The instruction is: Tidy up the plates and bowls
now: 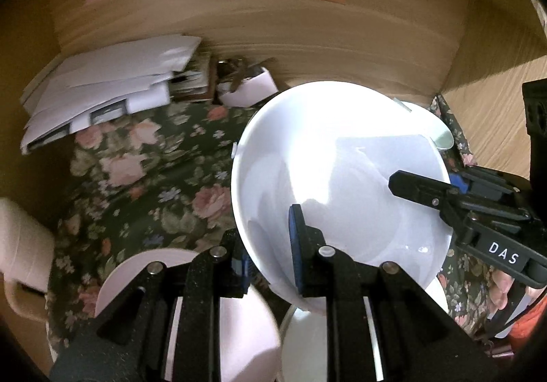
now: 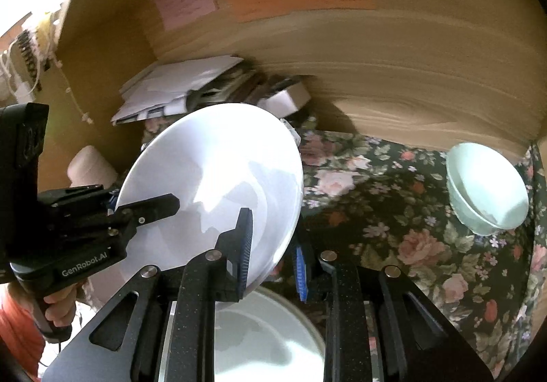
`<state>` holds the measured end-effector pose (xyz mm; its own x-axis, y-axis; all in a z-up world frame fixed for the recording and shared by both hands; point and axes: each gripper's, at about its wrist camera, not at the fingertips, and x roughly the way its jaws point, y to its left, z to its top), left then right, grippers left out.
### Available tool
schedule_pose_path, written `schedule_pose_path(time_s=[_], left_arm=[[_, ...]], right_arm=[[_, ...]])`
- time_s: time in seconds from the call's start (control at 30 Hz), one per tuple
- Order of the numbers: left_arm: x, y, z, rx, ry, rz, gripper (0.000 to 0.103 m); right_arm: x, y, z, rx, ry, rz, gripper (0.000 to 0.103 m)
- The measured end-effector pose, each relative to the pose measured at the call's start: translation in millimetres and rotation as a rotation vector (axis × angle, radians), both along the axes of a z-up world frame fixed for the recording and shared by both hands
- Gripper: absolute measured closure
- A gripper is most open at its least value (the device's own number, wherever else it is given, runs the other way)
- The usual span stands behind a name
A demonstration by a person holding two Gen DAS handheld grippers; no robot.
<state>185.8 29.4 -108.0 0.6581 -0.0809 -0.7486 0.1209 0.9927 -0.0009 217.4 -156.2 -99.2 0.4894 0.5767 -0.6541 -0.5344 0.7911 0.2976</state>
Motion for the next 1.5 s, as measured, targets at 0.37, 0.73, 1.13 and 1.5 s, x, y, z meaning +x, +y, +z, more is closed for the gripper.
schedule_pose_path(time_s=[0.37, 0.73, 1.13, 1.5], left_arm=[[-36, 37, 11, 0.0, -0.03, 0.082, 0.085], [-66, 73, 5, 0.0, -0.039, 0.166, 0.085], [-80, 101, -19, 0.002, 0.007, 0.223, 0.085], [-86, 110, -35, -0.003, 0.034, 0.223, 0.085]], right_arm=[[-22, 36, 2, 0.017, -0.008, 0.081, 0.083], [-39, 76, -2, 0.018, -0.001, 0.169, 0.083], [-45, 110, -27, -0.01, 0.066, 0.244, 0.083], [-48, 121, -43, -0.051, 0.106, 0.273, 0.081]])
